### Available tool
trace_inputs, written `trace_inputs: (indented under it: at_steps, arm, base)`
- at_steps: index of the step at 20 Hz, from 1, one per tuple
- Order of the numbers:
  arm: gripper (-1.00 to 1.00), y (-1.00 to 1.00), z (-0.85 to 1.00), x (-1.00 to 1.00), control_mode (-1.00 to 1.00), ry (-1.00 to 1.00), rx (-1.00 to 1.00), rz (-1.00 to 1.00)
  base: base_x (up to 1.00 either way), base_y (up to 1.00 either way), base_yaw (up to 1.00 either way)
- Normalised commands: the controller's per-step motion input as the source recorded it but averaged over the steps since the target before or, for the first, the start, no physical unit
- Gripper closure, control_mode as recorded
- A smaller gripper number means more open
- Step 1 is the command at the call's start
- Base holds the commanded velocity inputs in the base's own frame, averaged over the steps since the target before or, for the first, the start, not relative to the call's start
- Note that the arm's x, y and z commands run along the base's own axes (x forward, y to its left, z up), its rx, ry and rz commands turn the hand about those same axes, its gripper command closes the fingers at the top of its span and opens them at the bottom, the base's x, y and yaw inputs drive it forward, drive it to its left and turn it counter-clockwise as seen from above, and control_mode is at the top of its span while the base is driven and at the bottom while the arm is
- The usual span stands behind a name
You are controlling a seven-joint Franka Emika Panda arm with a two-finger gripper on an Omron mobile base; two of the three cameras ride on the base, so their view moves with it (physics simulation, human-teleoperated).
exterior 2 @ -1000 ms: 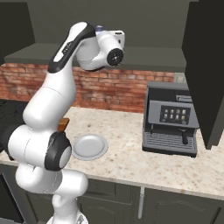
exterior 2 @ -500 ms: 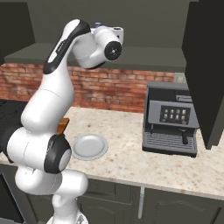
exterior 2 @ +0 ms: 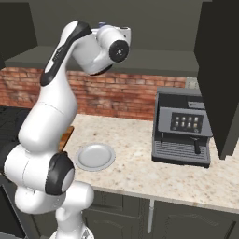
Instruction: Pick the chicken drumstick from the plate and place it on the cutting board. Then pick the condiment bottle from the cabinet and place it next to the cutting board.
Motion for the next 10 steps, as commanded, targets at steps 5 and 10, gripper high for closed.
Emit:
trace_inputs:
  at_steps: [5, 10]
  arm:
    - [1.0, 0.0, 0.01, -0.47, -1.0, 0.0, 0.0, 0.0]
    - [1.0, 0.0, 0.04, -0.49, -1.0, 0.0, 0.0, 0.0]
  base:
    - [0.0, 0.0, 0.0]
    - [0.0, 0.0, 0.0]
